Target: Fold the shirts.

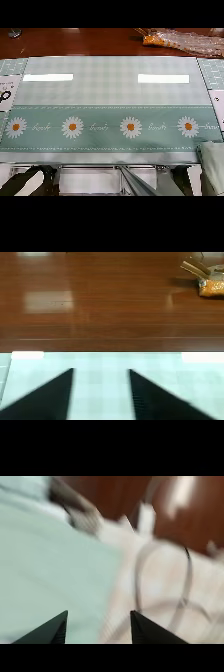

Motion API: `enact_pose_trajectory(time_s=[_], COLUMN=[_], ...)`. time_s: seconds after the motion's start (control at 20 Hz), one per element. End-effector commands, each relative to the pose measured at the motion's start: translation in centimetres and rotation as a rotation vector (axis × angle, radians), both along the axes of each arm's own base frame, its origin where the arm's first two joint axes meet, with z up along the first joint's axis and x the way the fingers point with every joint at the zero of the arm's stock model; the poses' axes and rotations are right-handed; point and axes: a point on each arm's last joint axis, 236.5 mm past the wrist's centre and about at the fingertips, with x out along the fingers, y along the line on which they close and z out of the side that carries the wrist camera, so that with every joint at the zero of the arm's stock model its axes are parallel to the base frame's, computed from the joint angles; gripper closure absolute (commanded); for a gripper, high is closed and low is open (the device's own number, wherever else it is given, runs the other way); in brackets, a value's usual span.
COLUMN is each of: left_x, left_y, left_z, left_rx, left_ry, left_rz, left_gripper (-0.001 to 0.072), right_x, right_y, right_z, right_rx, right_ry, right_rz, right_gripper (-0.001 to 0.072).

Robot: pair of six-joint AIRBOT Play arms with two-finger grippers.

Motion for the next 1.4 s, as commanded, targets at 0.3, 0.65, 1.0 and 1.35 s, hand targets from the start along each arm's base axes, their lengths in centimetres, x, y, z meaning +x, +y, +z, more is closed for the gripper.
enact_pose_trajectory(time_s=[0.3, 0.65, 1.0, 1.35], left_x=[-2.5, -7.7, -9.5, -9.5], left_y=[-8.1, -15.9, -17.6, -17.6], left_z=[-15.1, -19.5, -23.4, -23.4], left_rx=[0.151, 0.240, 0.203, 0.203], left_ry=[0.601, 0.844, 0.925, 0.924], left_rz=[-0.255, -0.291, -0.259, -0.259], left_gripper=[0.0073, -0.0013, -0.0013, -0.0013], right_x=[39.2, 36.0, 36.7, 36.9], right_y=[15.8, 26.4, 26.9, 26.9], right_z=[7.6, -0.2, -0.7, -0.7], right_rx=[0.144, 0.400, 0.408, 0.402], right_ry=[-0.664, -0.160, -0.191, -0.197], right_rz=[1.159, 1.378, 1.353, 1.355], right_gripper=[0.0112, 0.0110, 0.0111, 0.0116])
